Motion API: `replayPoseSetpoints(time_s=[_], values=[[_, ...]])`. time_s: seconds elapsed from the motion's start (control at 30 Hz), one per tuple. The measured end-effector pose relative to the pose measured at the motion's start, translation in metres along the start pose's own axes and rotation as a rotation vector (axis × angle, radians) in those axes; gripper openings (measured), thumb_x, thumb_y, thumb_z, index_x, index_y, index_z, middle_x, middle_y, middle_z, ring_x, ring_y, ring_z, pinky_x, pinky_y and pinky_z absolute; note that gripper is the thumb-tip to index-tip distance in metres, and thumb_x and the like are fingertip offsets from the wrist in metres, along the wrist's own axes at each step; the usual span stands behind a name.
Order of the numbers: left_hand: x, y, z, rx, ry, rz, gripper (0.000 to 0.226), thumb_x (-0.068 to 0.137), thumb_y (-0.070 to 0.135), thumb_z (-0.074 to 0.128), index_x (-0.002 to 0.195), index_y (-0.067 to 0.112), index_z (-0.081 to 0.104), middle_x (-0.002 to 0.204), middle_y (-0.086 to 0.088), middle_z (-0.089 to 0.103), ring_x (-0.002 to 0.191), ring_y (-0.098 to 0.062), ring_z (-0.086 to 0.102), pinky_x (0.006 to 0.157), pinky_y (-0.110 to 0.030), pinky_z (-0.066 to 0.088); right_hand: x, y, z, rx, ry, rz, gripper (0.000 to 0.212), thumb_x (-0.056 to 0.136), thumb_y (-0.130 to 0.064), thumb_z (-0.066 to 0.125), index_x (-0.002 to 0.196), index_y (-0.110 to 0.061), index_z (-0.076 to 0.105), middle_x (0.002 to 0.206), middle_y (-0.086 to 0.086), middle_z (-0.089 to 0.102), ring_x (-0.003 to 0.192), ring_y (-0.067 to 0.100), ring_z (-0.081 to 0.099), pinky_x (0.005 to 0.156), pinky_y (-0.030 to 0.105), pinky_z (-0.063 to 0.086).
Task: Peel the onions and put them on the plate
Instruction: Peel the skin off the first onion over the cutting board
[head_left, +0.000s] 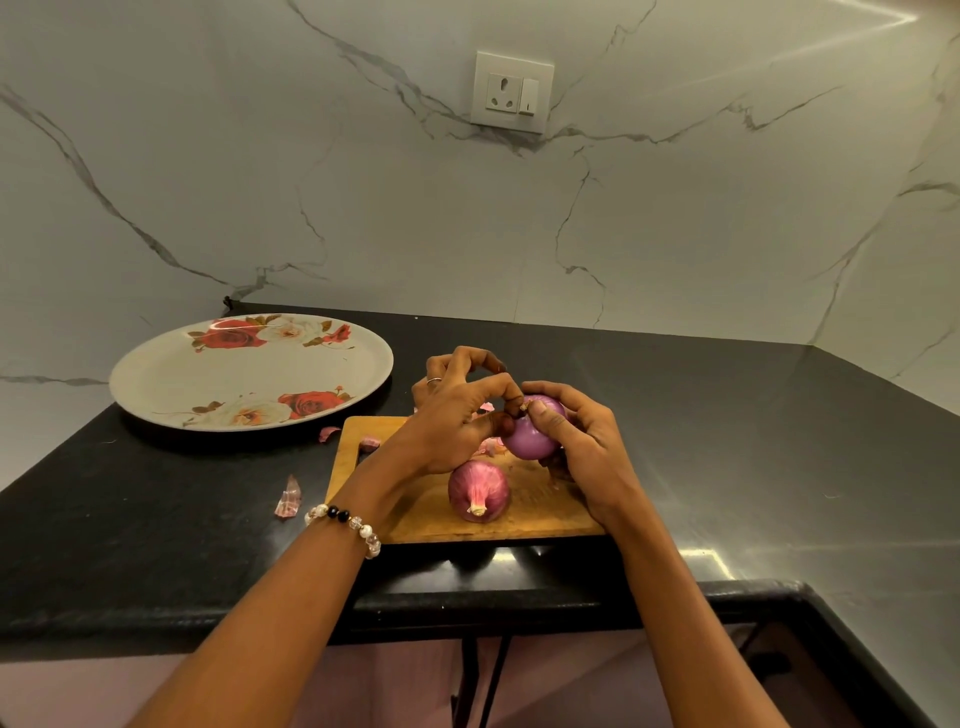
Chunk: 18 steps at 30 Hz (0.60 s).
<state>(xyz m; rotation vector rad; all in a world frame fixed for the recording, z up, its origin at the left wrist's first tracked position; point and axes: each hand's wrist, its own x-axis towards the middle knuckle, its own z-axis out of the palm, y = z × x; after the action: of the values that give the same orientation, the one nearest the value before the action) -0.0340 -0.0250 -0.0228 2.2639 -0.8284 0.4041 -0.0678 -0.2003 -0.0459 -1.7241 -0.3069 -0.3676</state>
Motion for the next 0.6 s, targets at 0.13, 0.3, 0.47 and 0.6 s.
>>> replayPoseSetpoints(time_s=[0.13, 0.3, 0.47, 0.6], values=[[-0.0005, 0.0015, -0.0015, 0.003, -0.023, -0.005, 0.025, 0.089, 0.020, 0.062, 0.089, 0.044, 0.054, 0.119, 0.014, 0.026, 0.125, -0.016, 0.019, 0.101, -0.042, 0.015, -0.0003, -0.0010, -0.0004, 0.028, -0.005, 0.020, 0.035, 0.087, -0.033, 0.061, 0.118, -0.016, 0.065, 0.117, 0.007, 0.066, 0.106, 0.027, 0.065, 0.086, 0.038, 0.059], [-0.0010, 0.0019, -0.0021, 0.005, -0.014, 0.003, 0.021, 0.091, 0.020, 0.060, 0.091, 0.041, 0.057, 0.120, 0.013, 0.025, 0.123, -0.013, 0.017, 0.105, -0.046, 0.012, 0.0006, -0.0003, -0.0016, 0.055, 0.006, 0.045, 0.022, 0.096, -0.021, 0.059, 0.117, -0.017, 0.065, 0.117, 0.007, 0.066, 0.107, 0.028, 0.064, 0.081, 0.031, 0.059], [-0.0012, 0.0033, 0.0001, -0.030, 0.068, 0.010, 0.025, 0.091, 0.022, 0.061, 0.089, 0.046, 0.053, 0.121, 0.015, 0.028, 0.124, -0.013, 0.020, 0.105, -0.048, 0.014, -0.0007, -0.0031, -0.0013, 0.097, 0.029, 0.068, 0.024, 0.096, -0.022, 0.057, 0.118, -0.015, 0.064, 0.117, 0.009, 0.065, 0.106, 0.030, 0.065, 0.073, 0.032, 0.060], [-0.0001, 0.0060, 0.0013, -0.075, 0.128, 0.020, 0.022, 0.090, 0.021, 0.062, 0.090, 0.042, 0.054, 0.130, 0.006, 0.038, 0.120, -0.008, 0.021, 0.100, -0.043, 0.020, -0.0019, -0.0069, -0.0009, 0.188, 0.046, 0.093, 0.036, 0.088, -0.032, 0.059, 0.118, -0.014, 0.065, 0.116, 0.012, 0.065, 0.101, 0.032, 0.065, 0.057, 0.019, 0.052]])
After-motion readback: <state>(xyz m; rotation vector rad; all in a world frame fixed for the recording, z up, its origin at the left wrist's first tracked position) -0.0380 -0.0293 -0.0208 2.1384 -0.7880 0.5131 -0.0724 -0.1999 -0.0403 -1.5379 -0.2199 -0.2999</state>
